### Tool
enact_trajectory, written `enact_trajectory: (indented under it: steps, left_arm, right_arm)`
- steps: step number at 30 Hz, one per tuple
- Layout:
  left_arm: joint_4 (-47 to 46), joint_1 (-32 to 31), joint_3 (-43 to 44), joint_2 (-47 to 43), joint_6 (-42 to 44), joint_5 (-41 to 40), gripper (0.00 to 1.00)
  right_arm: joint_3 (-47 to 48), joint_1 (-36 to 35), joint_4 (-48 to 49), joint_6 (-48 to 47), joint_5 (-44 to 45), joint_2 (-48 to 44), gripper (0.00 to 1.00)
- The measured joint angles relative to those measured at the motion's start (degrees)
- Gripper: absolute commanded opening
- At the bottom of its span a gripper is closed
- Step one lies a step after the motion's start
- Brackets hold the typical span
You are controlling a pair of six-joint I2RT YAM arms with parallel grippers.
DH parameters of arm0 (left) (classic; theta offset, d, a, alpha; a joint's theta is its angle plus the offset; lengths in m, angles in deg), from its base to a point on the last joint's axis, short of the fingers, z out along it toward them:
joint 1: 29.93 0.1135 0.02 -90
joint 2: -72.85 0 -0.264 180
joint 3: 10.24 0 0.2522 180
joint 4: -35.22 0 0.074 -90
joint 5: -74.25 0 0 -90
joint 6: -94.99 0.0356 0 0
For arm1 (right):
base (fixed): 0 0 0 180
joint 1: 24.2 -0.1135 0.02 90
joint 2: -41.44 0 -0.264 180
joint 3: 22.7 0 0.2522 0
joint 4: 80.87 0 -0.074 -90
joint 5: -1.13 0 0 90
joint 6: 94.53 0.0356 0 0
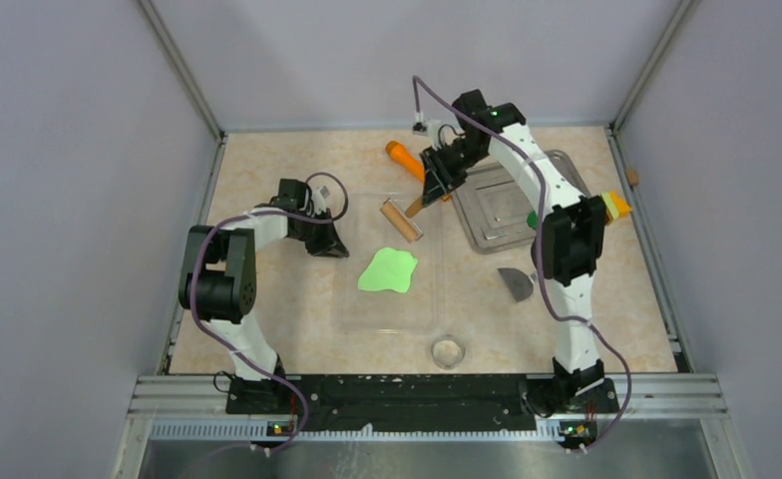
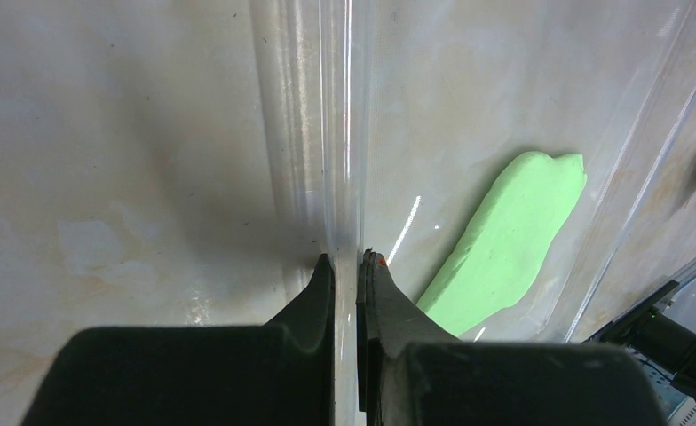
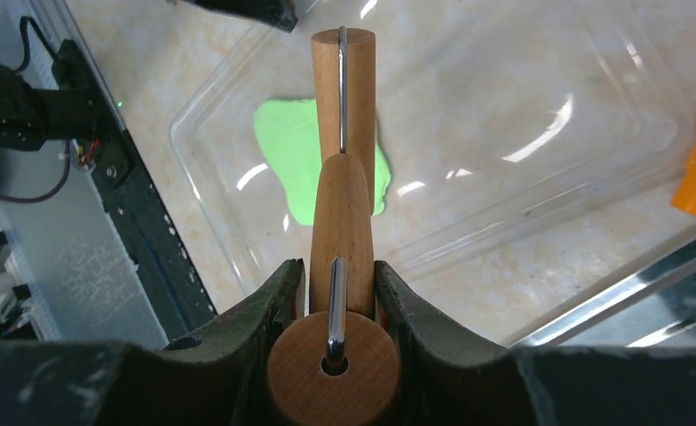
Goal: Roll out the dumpling wrappers from the dough
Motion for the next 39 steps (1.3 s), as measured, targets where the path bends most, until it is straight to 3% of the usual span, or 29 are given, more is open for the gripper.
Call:
enact_trajectory:
  steps: [22,39]
  left_arm:
    - [0.22,0.22,0.42,0.61,-0.13,0.98,0.00]
    - [0.17,0.26,0.42,0.61,-0.20,0.98,0.00]
  right_arm:
    - [-10.67,-3.39,-1.86,1.49,-2.34,5.57,0.00]
    - [-10.78,-4.66,-1.11,4.07,-4.02,7.74,0.00]
